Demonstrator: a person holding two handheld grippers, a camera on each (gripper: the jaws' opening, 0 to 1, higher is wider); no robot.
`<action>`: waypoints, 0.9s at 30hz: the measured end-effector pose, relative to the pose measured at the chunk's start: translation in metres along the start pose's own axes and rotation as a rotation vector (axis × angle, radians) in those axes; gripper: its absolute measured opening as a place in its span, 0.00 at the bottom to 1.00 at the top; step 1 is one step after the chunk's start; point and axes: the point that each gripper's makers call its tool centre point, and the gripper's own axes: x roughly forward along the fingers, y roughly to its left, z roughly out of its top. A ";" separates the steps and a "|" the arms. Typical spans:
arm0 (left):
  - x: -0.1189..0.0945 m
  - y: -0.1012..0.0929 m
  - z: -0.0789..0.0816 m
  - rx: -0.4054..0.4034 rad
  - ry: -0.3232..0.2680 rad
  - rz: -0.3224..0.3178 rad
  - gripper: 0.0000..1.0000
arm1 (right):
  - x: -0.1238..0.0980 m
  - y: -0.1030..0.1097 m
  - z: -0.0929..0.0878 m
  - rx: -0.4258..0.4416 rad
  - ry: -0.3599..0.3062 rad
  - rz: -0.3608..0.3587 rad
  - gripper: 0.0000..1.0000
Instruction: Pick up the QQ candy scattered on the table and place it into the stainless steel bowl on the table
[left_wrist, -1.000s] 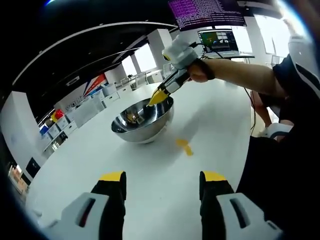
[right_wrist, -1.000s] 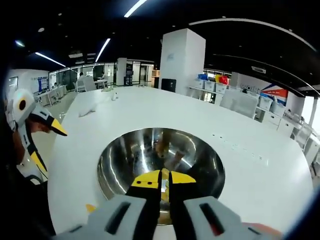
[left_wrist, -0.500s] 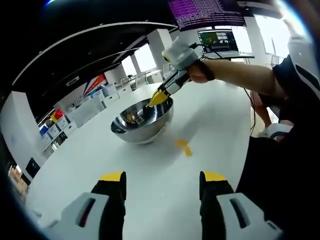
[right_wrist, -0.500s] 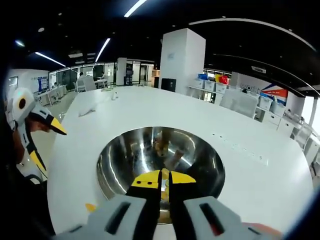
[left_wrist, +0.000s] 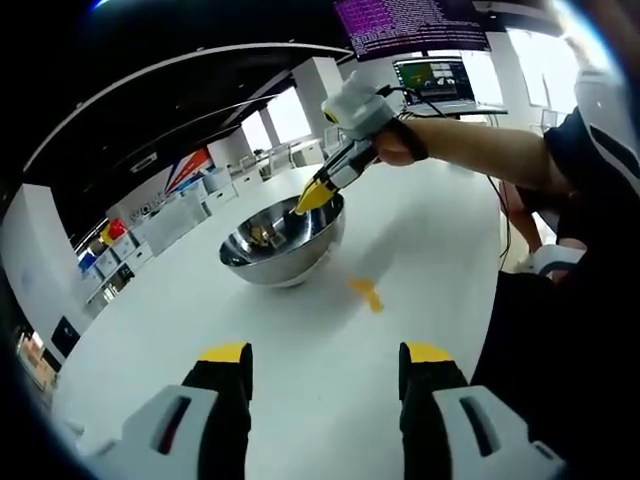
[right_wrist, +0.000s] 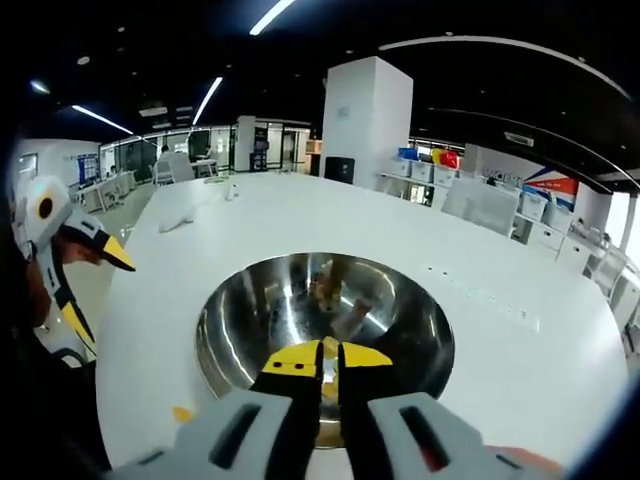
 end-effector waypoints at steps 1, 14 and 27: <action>0.000 0.000 0.000 -0.001 0.000 0.000 0.59 | 0.000 0.000 0.001 -0.011 -0.004 -0.001 0.06; 0.000 0.001 -0.003 -0.004 0.005 0.002 0.59 | 0.001 0.002 -0.003 -0.049 -0.006 0.009 0.22; -0.001 0.000 0.000 -0.002 -0.001 0.002 0.59 | 0.000 0.003 0.000 -0.060 -0.015 0.008 0.21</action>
